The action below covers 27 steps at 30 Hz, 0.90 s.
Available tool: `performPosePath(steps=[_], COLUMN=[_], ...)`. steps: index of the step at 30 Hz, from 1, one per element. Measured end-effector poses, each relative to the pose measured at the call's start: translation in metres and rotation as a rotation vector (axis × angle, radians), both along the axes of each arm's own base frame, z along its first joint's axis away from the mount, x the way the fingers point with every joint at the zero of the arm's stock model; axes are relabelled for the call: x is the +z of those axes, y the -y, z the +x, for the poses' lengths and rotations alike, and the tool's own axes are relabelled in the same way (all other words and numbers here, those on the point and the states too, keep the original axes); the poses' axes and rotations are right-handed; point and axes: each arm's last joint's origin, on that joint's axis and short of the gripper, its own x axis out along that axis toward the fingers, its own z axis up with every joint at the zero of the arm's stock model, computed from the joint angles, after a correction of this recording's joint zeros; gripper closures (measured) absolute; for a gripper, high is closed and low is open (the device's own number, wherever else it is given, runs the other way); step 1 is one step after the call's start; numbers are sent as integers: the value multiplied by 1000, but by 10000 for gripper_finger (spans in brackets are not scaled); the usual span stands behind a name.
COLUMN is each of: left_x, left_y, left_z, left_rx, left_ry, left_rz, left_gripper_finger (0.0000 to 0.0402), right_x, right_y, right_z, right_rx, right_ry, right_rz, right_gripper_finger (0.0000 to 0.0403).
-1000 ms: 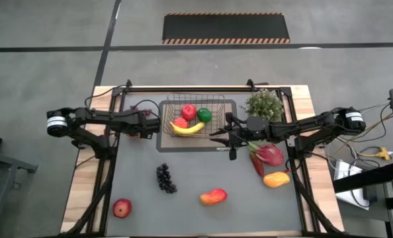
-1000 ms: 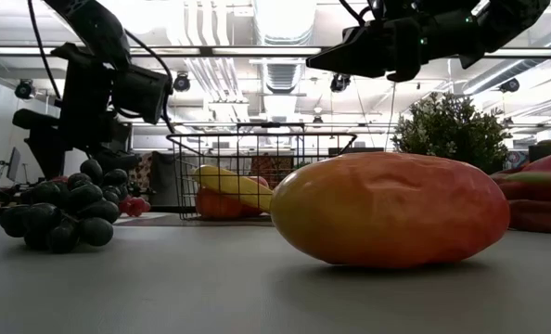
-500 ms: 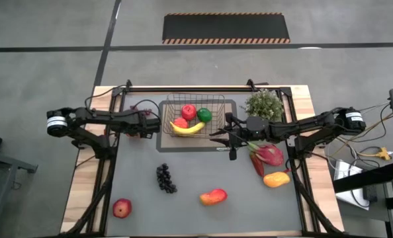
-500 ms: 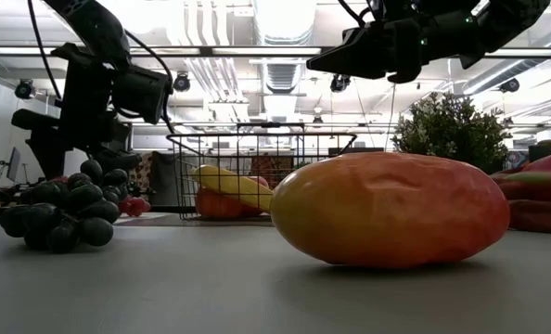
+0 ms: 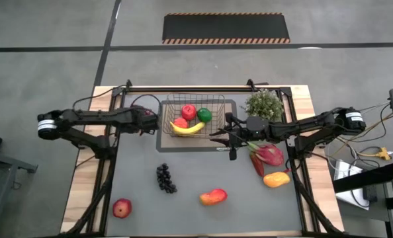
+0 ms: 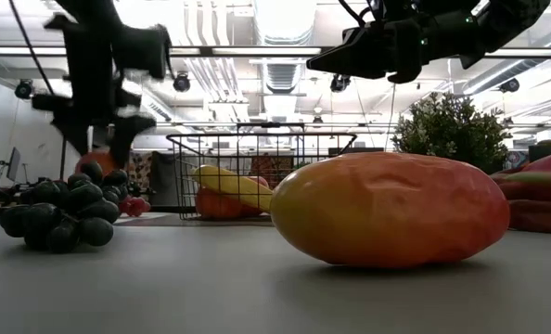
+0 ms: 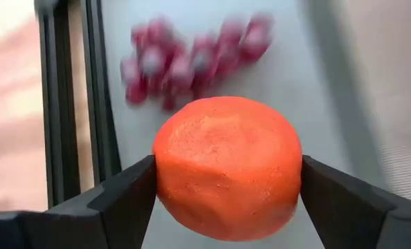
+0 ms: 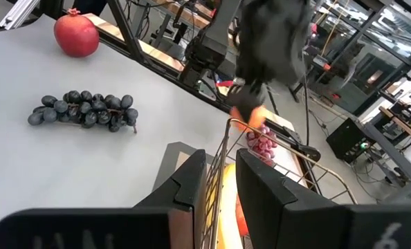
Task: Build produce basket
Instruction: Put the orange into the wire basket
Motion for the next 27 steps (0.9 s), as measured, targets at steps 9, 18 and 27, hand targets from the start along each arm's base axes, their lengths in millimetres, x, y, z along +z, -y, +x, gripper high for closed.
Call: performPosePath(steps=[9, 18, 27], left_x=[79, 97, 59], left_y=[25, 70, 111], left_z=[-1, 33, 67], left_rx=[-209, -575, -691], left_ry=[379, 876, 1079], left_rz=[293, 482, 482], left_gripper_finger=[98, 98, 98], right_x=[0, 2, 10], right_y=[0, -3, -5], right_z=[0, 0, -3], right_rx=[2, 100, 122], right_ry=[2, 29, 65], right_rz=[-6, -42, -41], right_gripper_finger=[335, 335, 335])
